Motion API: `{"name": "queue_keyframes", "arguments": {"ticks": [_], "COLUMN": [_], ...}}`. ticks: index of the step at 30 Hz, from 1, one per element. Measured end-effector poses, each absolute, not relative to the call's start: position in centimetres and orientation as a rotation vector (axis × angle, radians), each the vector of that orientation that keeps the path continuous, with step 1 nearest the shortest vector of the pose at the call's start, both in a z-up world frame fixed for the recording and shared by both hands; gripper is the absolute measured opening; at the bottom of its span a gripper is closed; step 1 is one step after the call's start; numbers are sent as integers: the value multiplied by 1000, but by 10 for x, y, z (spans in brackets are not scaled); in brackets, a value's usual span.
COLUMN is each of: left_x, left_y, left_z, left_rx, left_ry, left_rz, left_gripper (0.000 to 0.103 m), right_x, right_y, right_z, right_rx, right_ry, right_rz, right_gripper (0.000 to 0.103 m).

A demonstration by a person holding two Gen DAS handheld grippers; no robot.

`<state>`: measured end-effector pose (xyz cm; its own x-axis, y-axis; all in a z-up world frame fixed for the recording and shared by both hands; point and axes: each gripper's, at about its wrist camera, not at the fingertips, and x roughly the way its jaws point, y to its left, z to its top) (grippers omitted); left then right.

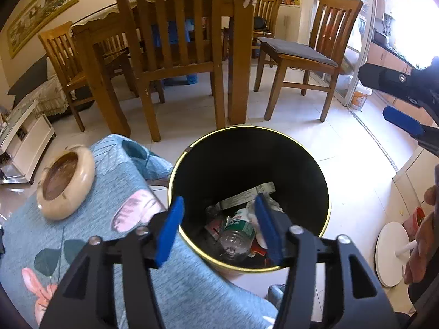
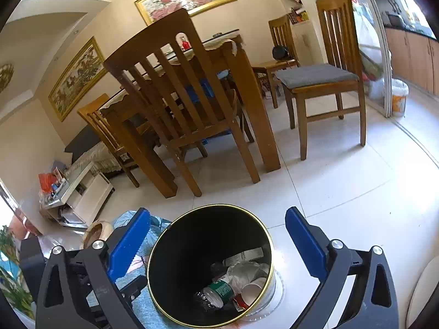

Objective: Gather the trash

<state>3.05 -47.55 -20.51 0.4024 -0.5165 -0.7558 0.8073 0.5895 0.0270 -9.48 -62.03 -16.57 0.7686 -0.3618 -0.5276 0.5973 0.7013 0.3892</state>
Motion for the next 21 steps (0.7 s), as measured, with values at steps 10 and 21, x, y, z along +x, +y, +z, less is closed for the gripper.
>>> {"name": "queue_keyframes", "arguments": {"ticks": [10, 21], "left_x": [40, 76], "left_y": [-359, -149], "left_z": [-166, -146], "left_rx": [333, 138], "left_ry": [662, 676], "left_rz": [-597, -159], "left_gripper": [100, 100], "right_x": [-55, 9], "right_y": [-566, -428], "right_z": [-154, -174], "right_rx": [393, 217], "right_ry": [464, 587], "right_rz": [-476, -270], "right_gripper": [99, 99]}}
